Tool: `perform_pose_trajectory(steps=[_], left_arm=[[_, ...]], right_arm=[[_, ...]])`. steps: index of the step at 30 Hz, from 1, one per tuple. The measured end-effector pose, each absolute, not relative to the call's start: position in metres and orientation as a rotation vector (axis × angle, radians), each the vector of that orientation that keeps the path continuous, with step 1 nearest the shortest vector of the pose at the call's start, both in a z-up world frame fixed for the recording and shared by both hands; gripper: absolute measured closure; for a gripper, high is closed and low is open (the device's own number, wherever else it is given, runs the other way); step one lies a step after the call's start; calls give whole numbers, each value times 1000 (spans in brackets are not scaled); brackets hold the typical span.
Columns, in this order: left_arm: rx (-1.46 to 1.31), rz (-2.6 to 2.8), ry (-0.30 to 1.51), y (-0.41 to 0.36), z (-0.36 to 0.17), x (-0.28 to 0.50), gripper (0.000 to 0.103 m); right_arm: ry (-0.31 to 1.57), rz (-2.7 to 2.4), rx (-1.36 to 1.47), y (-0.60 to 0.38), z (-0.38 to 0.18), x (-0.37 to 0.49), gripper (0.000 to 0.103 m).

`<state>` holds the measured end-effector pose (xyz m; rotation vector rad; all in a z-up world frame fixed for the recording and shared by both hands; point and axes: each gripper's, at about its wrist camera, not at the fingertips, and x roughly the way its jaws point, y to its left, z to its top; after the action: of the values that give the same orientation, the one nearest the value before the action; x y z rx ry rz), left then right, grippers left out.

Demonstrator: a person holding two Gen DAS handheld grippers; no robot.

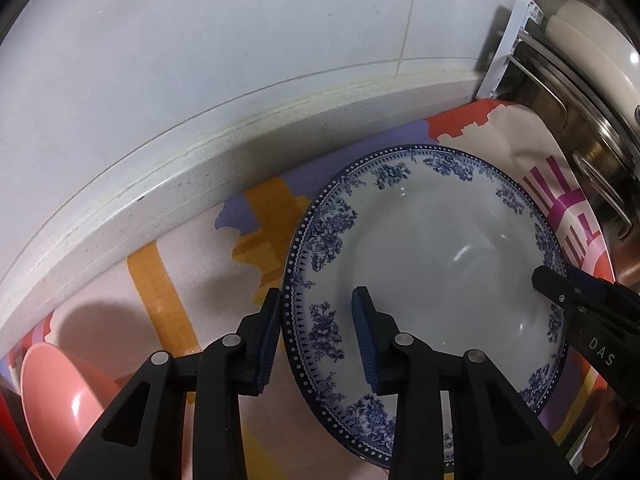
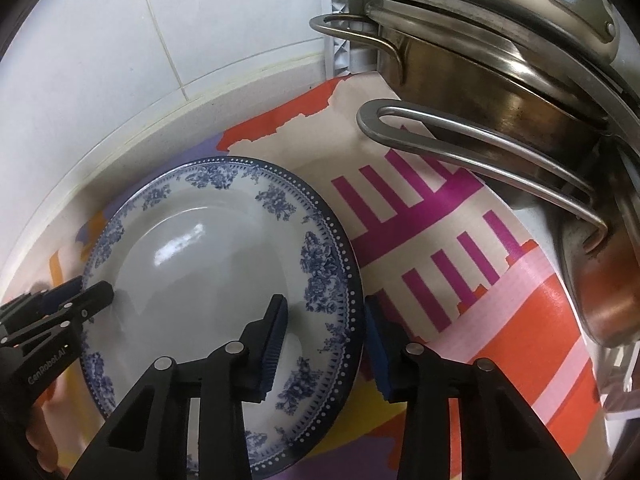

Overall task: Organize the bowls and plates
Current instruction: 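Close the right gripper on that plate's rim and lift it, then carry the plate with the right gripper back over the placed plate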

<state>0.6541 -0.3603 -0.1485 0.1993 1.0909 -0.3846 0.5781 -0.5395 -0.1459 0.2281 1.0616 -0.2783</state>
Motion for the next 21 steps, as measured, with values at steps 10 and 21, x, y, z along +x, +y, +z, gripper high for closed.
perform_pose_trajectory(steps=[10,21], left_arm=[[185,-382,1059,-343,-125,634,69],[152,-383,1005,-325,-80,595,69]], right_arm=[[1049,-285,250,-541,-135,563,65],[1013,-298,243,-534,-91,531,65]])
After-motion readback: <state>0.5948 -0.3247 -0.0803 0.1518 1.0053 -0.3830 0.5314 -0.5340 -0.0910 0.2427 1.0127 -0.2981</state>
